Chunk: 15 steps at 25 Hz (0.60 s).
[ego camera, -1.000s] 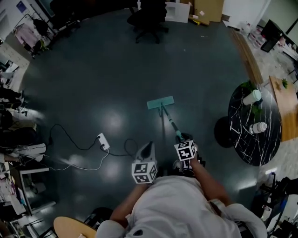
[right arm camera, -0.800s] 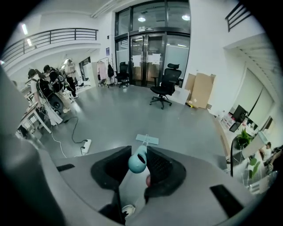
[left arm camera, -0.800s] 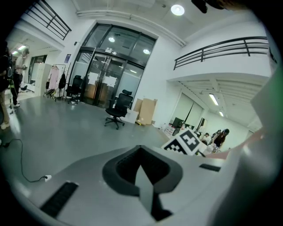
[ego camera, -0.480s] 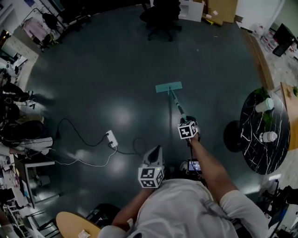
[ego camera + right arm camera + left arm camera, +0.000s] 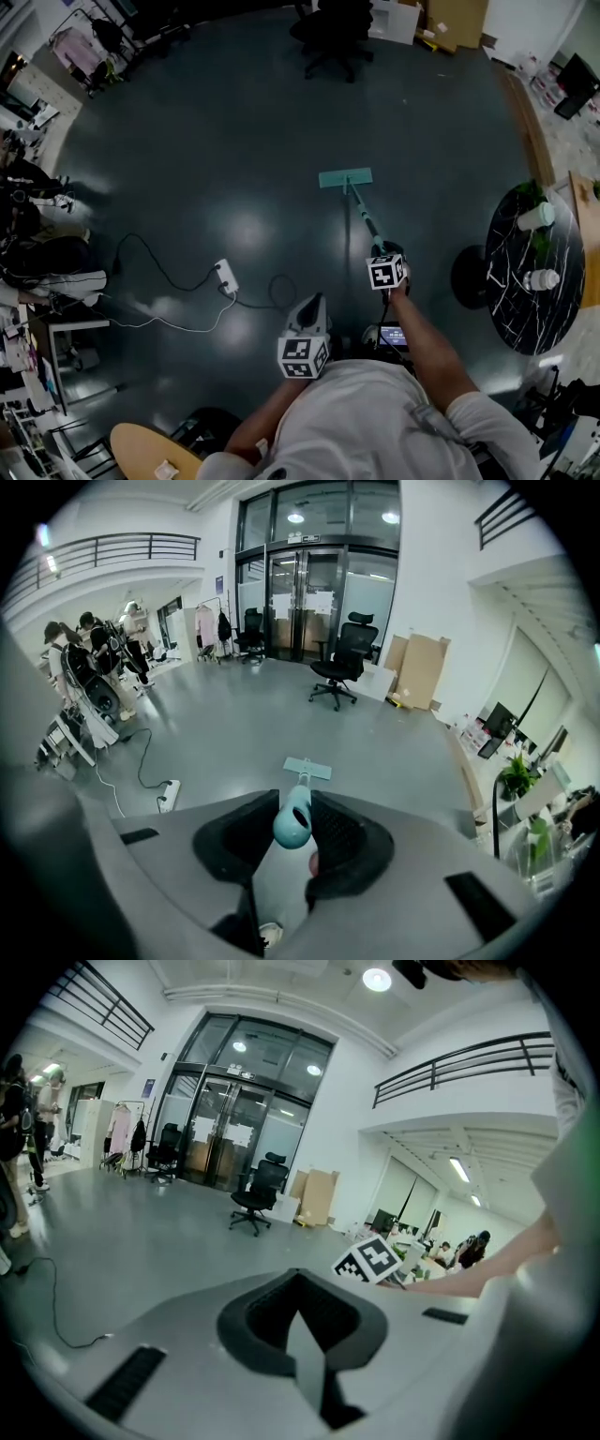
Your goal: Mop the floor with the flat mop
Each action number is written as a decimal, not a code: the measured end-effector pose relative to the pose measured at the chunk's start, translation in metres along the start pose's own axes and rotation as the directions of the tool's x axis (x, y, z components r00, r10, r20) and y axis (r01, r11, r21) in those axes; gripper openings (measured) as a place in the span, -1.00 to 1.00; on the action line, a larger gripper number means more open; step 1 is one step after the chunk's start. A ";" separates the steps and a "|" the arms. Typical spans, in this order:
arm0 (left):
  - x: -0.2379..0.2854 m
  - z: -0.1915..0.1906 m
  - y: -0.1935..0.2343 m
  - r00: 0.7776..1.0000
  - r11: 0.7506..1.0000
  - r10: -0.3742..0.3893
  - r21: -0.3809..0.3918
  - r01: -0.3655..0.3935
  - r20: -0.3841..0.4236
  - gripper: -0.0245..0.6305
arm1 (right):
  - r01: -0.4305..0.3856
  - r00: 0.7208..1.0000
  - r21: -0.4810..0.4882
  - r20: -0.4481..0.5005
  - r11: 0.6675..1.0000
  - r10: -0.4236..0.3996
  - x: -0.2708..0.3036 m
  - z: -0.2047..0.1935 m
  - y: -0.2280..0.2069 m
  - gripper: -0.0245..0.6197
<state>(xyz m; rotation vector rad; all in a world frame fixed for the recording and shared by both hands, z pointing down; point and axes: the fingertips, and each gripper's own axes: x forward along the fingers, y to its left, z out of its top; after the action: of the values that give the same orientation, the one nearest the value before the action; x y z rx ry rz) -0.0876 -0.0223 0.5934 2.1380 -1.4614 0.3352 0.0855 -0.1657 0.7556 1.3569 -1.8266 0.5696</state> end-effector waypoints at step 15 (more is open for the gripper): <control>0.006 -0.002 -0.014 0.999 0.999 -0.047 0.008 0.047 0.010 -0.91 | -0.073 0.997 0.013 -0.022 0.997 0.074 -0.214 -0.109 0.002 -0.58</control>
<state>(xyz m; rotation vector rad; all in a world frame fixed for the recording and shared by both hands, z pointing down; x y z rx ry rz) -0.0722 -0.0219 0.5945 2.1798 -1.4155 0.3139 0.1462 0.0413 0.6512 1.2905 -1.8634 0.6334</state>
